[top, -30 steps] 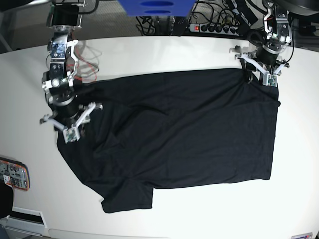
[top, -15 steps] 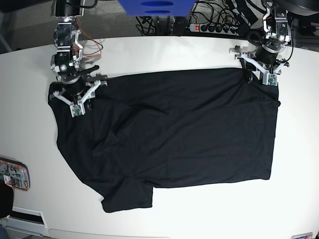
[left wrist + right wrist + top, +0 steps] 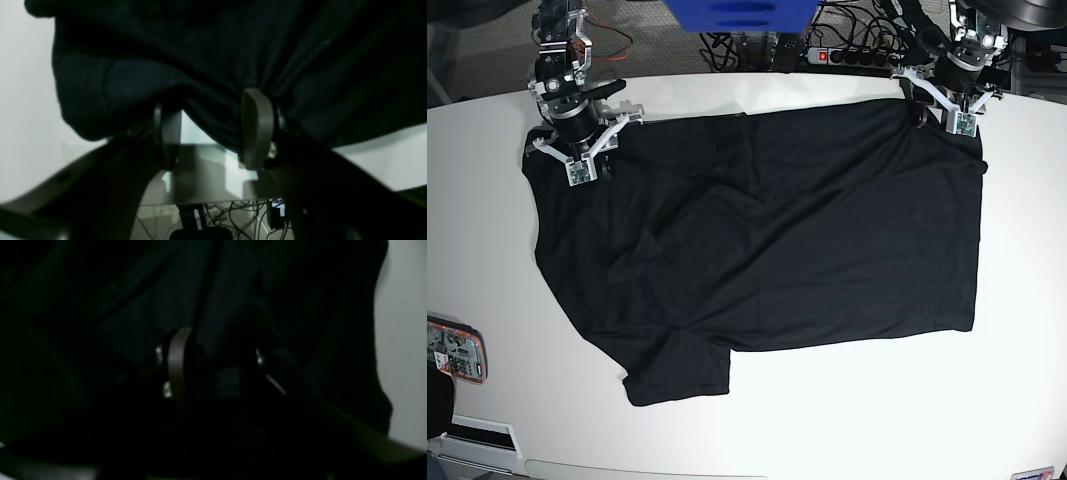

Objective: Fold the T-shirt properly
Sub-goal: 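Drag the shirt edge toward the robot with both grippers, flattening it, then pull the shirt edge apart, left gripper moving away from the right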

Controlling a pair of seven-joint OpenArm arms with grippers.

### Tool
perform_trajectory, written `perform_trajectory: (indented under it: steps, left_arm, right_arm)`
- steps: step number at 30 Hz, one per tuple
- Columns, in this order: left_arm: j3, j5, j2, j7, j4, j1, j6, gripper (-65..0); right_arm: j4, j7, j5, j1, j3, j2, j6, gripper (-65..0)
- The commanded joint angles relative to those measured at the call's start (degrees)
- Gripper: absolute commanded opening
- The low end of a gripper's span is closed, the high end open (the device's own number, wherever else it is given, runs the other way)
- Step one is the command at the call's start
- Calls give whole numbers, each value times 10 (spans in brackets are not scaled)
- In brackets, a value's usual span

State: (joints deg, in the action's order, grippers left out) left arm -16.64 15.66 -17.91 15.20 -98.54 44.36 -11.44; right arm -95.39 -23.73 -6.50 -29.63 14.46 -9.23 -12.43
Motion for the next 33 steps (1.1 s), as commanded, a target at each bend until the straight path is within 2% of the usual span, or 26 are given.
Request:
perform_trajectory:
  steps: [1, 13, 18, 27, 33]
  left_arm:
    - [-3, -37, 2, 120, 18, 24, -2, -377]
    - [-50, -40, -2, 120, 14, 54, -4, -377]
    - [-51, -40, -21, 119, 16, 65, -4, -377]
    - [-52, -40, -22, 118, 17, 50, -4, -377]
    - [-52, -40, -37, 118, 14, 49, -4, -377]
  right_arm:
    - [8, -74, -23, -29, 0, -2, -15, -429]
    - [6, -74, -23, -69, 3, -3, -15, -429]
    - [-12, -74, -23, -74, 18, -3, -15, -429]
    - [-22, -74, -23, -94, 34, -3, -15, -429]
    - [-38, -74, -23, -101, 32, -3, -15, -429]
